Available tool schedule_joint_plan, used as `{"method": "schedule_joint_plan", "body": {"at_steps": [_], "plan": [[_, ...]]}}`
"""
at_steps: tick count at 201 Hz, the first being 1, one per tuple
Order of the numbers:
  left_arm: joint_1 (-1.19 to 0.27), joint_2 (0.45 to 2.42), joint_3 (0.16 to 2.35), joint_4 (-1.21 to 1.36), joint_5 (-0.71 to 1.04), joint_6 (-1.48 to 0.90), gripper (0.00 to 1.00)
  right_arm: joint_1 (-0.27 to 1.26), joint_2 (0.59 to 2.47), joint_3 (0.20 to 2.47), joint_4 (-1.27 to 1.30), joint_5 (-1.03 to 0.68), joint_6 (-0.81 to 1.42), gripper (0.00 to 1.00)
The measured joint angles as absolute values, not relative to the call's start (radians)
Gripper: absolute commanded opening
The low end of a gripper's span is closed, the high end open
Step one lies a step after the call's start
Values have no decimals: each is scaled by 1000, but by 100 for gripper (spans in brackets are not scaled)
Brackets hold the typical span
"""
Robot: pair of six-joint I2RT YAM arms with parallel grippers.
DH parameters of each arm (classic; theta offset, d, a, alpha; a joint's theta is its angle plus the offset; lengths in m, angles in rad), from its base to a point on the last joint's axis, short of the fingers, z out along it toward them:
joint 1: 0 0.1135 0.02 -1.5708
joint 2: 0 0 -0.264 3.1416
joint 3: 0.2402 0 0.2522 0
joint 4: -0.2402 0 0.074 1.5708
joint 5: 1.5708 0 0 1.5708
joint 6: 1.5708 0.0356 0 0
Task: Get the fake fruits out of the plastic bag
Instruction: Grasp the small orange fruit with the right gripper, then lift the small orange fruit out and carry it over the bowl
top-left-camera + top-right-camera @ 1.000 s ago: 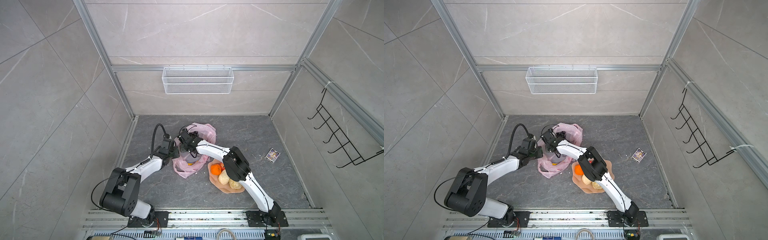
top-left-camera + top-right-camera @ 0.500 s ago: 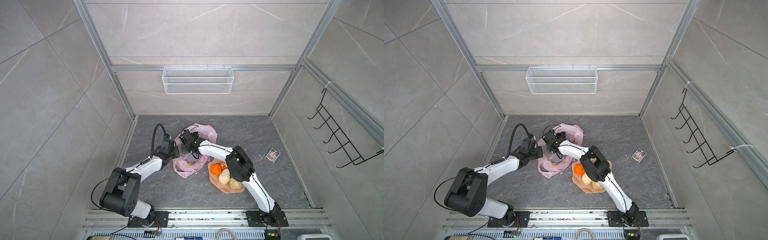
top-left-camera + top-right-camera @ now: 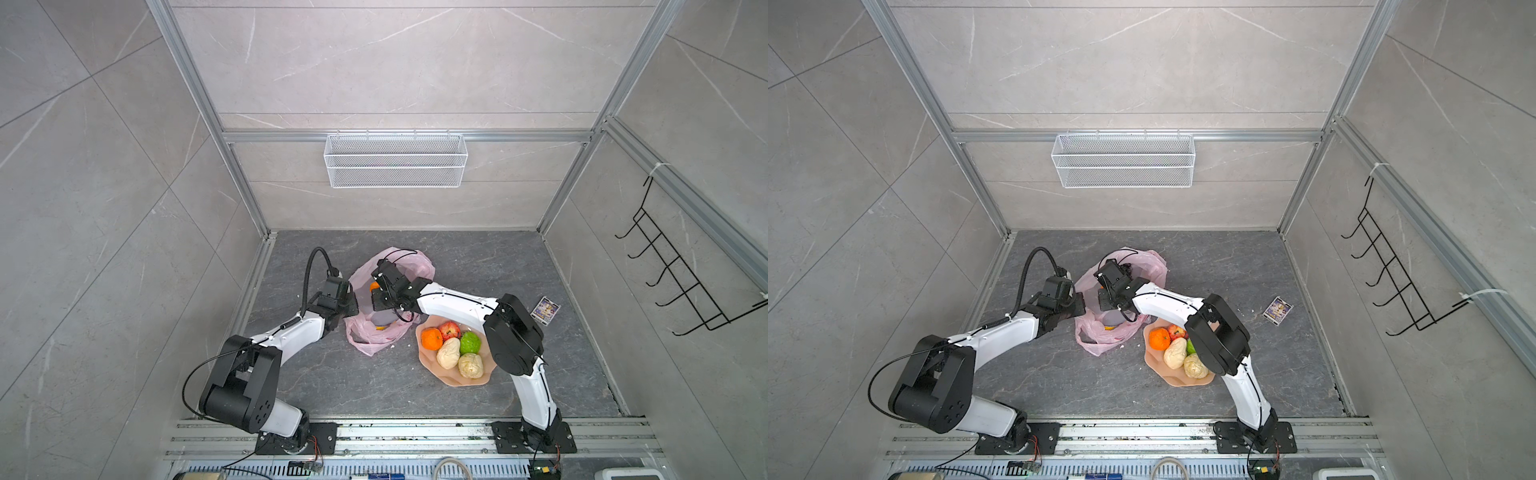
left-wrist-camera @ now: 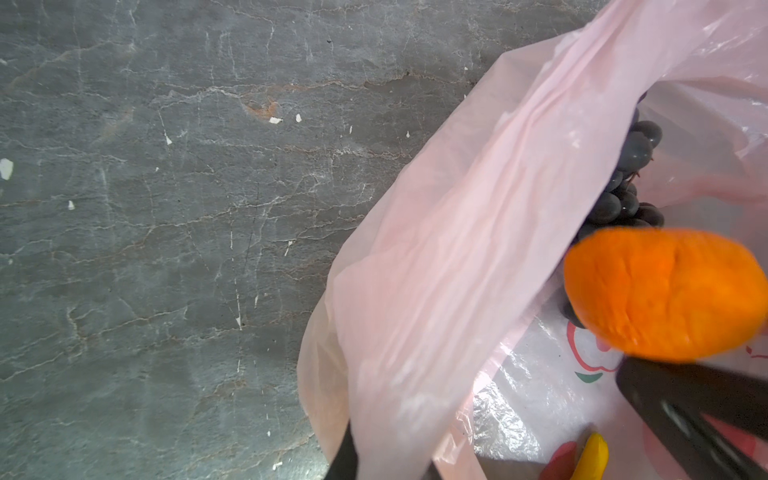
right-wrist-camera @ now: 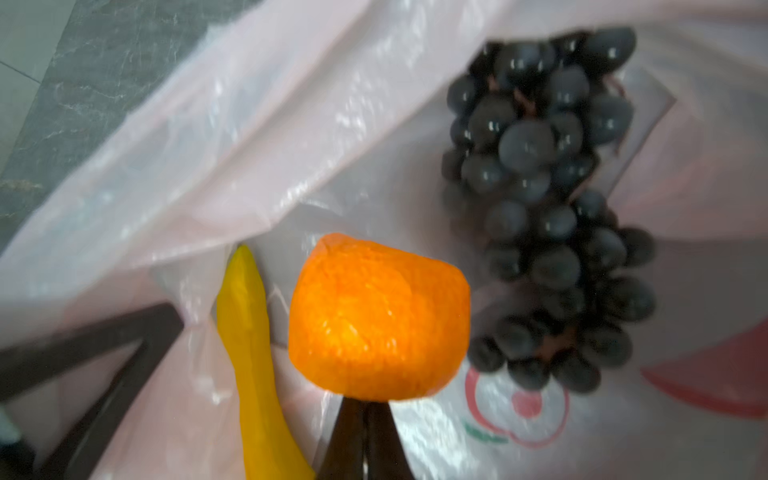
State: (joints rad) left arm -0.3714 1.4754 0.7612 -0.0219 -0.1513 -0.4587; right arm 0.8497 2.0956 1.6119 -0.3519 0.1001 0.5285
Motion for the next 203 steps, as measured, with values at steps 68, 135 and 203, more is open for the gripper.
{"method": "schedule_joint_plan", "body": {"at_steps": [68,135,203], "plan": [[-371,1475,761,-22,-153,-459,0,860,1743,1368,-485,52,558,0],[-371,1475,761,-22,-152,-459,0,860,1511,1306,-842,56,538,0],[-371,1475,761,-22,-151,-459,0,825,1420,1297,-1129,60,500,0]]}}
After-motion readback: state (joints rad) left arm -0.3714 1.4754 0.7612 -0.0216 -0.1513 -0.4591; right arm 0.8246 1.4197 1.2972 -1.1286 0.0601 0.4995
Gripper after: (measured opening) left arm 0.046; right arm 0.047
